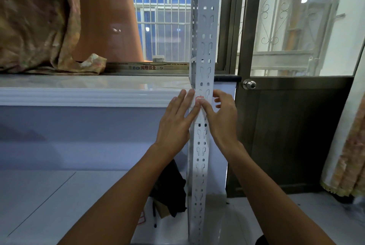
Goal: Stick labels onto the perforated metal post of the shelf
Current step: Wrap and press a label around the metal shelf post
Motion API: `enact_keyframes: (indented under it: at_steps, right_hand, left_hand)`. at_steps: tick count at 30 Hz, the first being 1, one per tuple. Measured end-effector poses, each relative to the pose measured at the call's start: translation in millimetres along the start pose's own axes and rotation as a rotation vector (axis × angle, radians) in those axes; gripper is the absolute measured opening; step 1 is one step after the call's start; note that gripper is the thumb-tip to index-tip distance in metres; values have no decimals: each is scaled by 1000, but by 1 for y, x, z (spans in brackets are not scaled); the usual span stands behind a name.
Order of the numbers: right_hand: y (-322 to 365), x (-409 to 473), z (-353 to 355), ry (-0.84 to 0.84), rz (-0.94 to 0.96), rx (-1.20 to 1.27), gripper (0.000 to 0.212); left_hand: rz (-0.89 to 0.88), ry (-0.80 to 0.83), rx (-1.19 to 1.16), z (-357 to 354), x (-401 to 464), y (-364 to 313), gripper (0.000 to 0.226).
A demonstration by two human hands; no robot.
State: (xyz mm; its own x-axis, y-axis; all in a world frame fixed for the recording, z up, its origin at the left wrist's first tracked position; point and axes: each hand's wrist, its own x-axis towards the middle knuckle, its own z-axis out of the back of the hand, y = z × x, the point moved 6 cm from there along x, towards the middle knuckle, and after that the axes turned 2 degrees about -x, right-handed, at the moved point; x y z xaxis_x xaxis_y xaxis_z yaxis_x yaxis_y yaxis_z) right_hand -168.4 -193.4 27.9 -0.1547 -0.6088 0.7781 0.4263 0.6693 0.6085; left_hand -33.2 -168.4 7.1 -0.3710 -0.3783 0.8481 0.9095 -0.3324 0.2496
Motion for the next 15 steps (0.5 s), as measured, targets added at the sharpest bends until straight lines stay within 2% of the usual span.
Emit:
enact_keyframes:
  at_steps: [4, 8, 12, 15]
  right_hand:
    - [11, -3, 8, -52, 210, -128, 33]
    - [19, -8, 4, 22, 384, -247, 28]
    - [21, -9, 2, 27, 443, -329, 23]
    - [21, -7, 1, 19, 395, -307, 17]
  left_hand:
    - [-26, -55, 0, 2, 1, 3, 62]
    - [-57, -74, -27, 4, 1, 5, 60]
    - [-84, -36, 20, 1, -2, 9, 66]
    - [-64, -27, 9, -1, -1, 7, 60]
